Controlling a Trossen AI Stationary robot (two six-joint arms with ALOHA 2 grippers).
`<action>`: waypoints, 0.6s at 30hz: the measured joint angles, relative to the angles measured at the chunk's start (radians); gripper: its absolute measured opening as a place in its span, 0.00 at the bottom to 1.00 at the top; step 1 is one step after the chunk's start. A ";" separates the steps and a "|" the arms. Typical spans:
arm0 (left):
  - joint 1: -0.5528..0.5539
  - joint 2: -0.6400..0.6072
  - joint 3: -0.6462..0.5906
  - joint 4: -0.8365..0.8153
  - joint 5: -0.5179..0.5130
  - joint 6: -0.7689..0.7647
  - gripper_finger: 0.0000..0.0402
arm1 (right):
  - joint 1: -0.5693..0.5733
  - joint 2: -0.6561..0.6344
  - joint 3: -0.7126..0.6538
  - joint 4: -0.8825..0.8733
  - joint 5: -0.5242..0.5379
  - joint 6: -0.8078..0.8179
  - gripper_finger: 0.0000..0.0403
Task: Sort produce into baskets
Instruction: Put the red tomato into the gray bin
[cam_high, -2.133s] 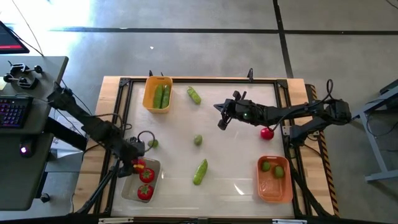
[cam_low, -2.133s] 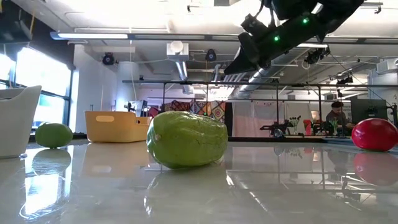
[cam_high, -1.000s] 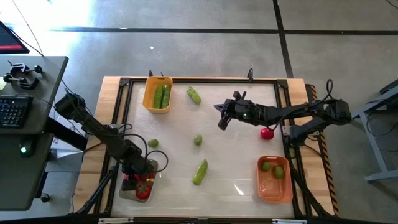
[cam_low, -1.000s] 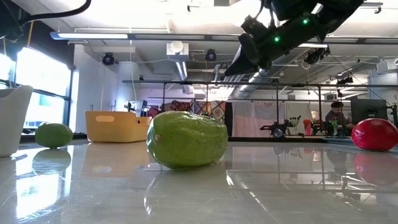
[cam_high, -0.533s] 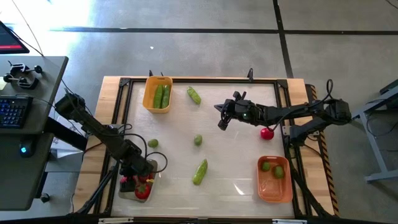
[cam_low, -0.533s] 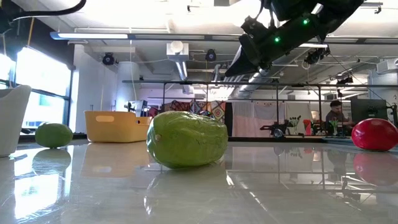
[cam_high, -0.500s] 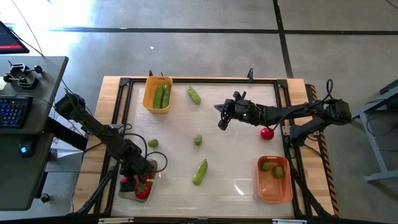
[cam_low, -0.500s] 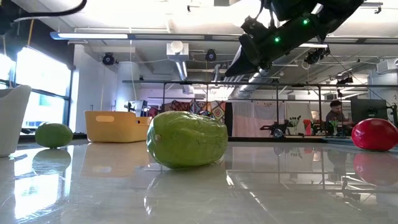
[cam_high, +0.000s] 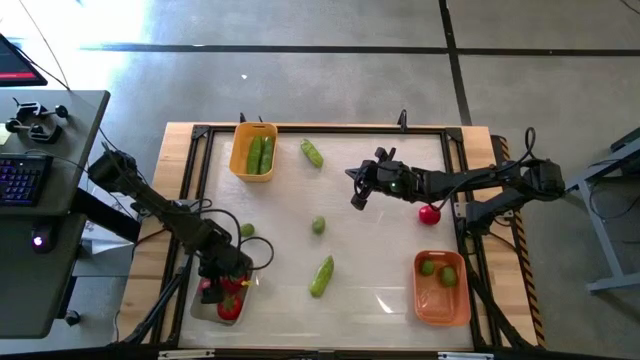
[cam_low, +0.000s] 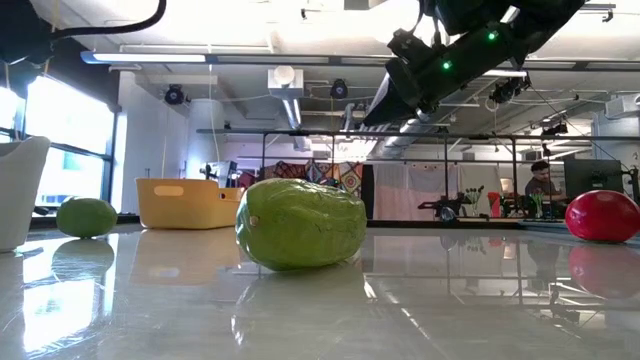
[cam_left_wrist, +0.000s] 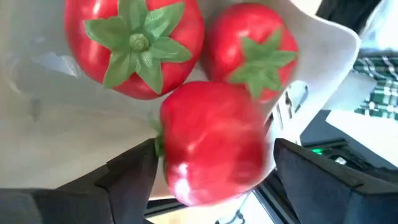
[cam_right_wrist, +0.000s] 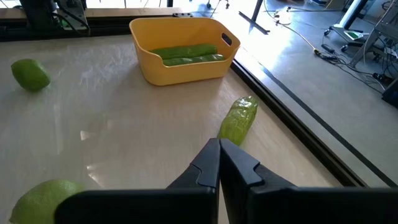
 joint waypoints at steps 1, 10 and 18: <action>0.000 0.000 -0.001 0.001 -0.005 0.000 0.77 | 0.000 0.000 0.000 0.000 0.000 0.000 0.00; 0.010 0.000 -0.019 0.003 0.034 0.080 0.83 | 0.000 0.000 0.000 0.000 0.001 -0.001 0.00; 0.047 0.000 -0.019 0.049 -0.037 0.240 0.83 | 0.000 0.000 0.000 0.000 0.002 -0.003 0.00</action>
